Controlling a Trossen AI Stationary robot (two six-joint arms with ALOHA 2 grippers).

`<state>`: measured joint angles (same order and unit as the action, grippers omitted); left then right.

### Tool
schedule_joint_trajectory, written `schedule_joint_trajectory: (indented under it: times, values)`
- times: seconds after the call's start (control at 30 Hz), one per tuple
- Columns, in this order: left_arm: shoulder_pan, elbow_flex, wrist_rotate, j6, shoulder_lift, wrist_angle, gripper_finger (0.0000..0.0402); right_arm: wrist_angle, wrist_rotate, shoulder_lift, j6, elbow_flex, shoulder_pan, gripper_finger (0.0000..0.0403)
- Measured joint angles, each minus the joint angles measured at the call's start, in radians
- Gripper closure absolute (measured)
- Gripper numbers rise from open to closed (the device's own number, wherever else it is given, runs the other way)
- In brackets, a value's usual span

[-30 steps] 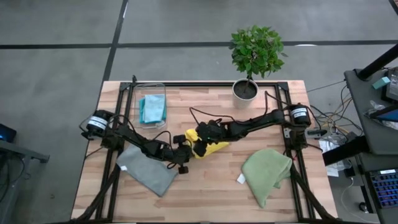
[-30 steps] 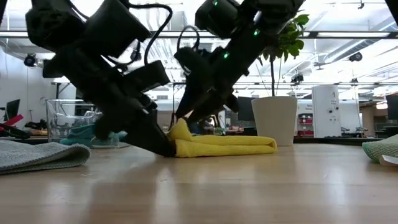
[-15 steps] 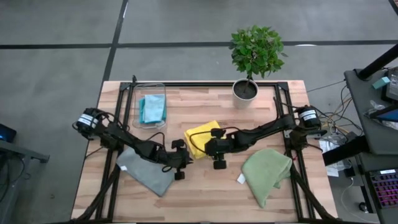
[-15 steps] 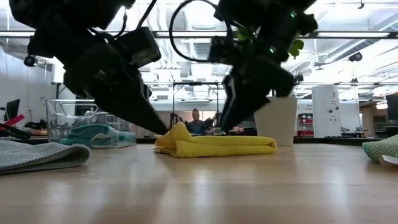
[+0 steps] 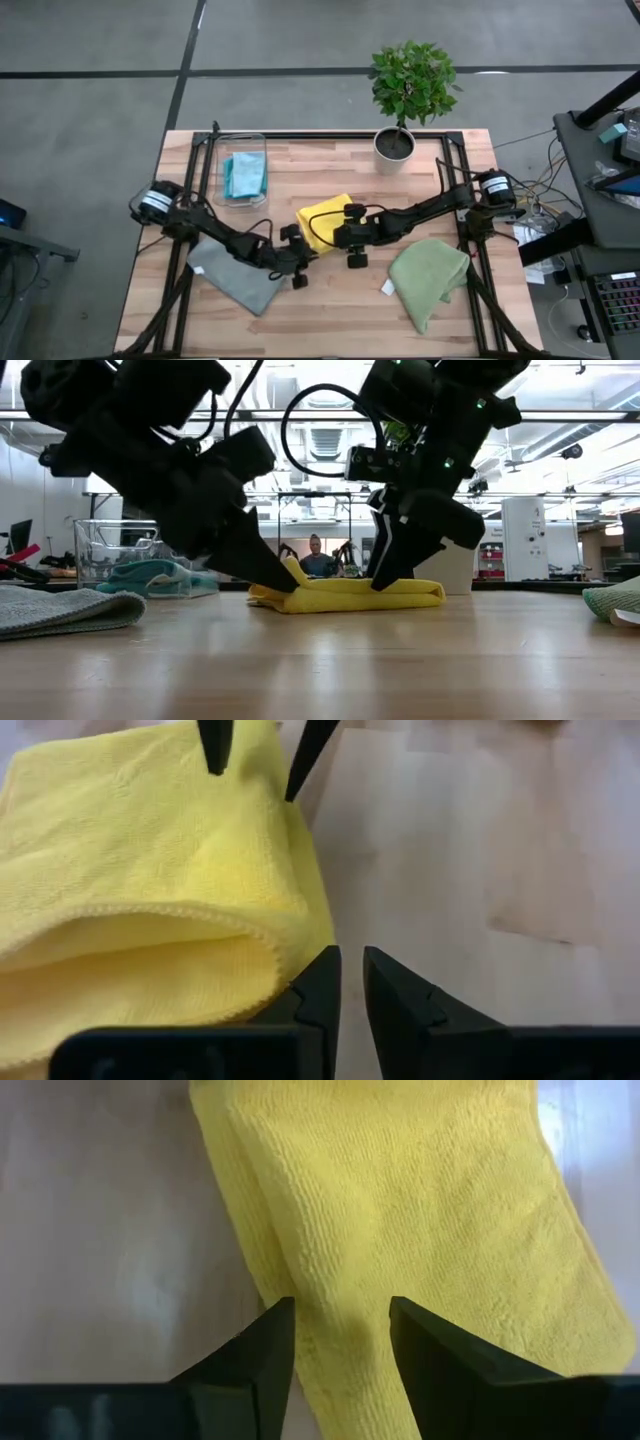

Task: Fold microfiber towels
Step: Fold the yellow microfiber towel

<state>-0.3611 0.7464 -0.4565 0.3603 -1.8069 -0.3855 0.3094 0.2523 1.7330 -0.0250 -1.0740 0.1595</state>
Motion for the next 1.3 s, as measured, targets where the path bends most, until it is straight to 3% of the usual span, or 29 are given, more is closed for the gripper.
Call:
schedule_joint_trajectory:
  times: [0.1,0.3,0.37,0.63,0.97,1.3]
  values:
    - [0.002,0.0,-0.005,0.0,-0.017,-0.003,0.0369,0.0,0.01,0.001,-0.006,0.002,-0.001,0.0272]
    - [0.002,0.0,-0.014,0.001,-0.047,-0.003,0.0369,0.0,0.01,0.001,-0.021,0.004,-0.001,0.0375]
    - [0.003,0.0,-0.018,0.001,-0.05,-0.002,0.0369,0.001,0.011,0.001,-0.025,0.004,-0.001,0.0387]
    - [0.003,0.001,-0.011,0.02,-0.033,0.076,0.0369,0.064,0.01,-0.016,-0.004,0.005,-0.001,0.0394]
    - [0.003,-0.003,0.037,0.019,-0.004,0.095,0.0369,0.014,-0.01,-0.016,0.077,0.005,0.0,0.0392]
    - [0.002,-0.006,0.081,-0.009,0.128,0.219,0.0369,0.002,-0.051,-0.042,0.076,0.005,0.009,0.0317]
